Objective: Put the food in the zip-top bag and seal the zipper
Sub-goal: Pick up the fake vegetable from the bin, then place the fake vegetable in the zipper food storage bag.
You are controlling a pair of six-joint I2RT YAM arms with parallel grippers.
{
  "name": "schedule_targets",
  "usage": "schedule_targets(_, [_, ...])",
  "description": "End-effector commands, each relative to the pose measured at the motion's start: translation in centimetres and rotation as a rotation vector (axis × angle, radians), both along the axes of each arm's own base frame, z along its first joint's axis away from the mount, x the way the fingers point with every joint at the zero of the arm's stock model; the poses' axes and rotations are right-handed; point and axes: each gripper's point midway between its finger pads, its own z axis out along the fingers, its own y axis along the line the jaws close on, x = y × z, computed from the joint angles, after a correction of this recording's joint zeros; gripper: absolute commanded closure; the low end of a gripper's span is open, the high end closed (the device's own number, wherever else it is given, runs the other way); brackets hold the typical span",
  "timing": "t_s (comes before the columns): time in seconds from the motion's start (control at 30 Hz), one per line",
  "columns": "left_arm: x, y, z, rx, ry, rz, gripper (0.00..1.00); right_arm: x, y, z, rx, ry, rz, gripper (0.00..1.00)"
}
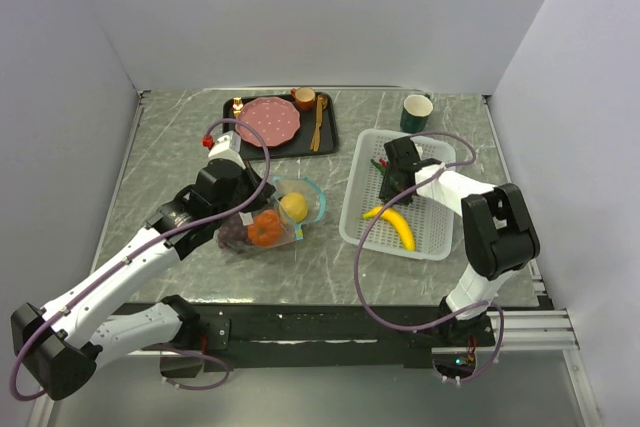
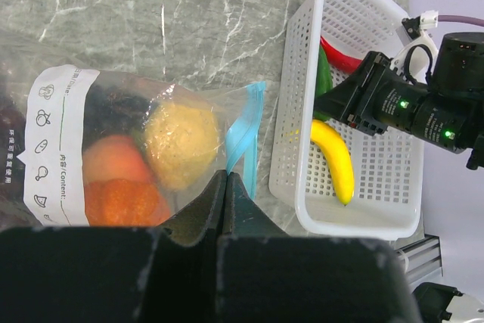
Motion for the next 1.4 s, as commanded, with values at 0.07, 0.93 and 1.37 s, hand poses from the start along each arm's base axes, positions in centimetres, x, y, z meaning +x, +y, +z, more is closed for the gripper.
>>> schedule_targets(0.07, [0.1, -0.3, 0.2, -0.016, -0.014, -0.004, 0.99, 1.1, -0.1, 3.5, 0.016, -0.117, 0.015, 0.71])
schedule_targets(0.93, [0.4, -1.4, 0.6, -0.042, -0.013, -0.035, 0.99, -4.5, 6.3, 12.3, 0.350, -0.255, 0.412, 0.71])
schedule_targets(1.37, [0.1, -1.0, 0.9, -0.045, -0.013, -0.027, 0.99, -9.7, 11.6, 11.9, 0.261, -0.125, 0.751, 0.69])
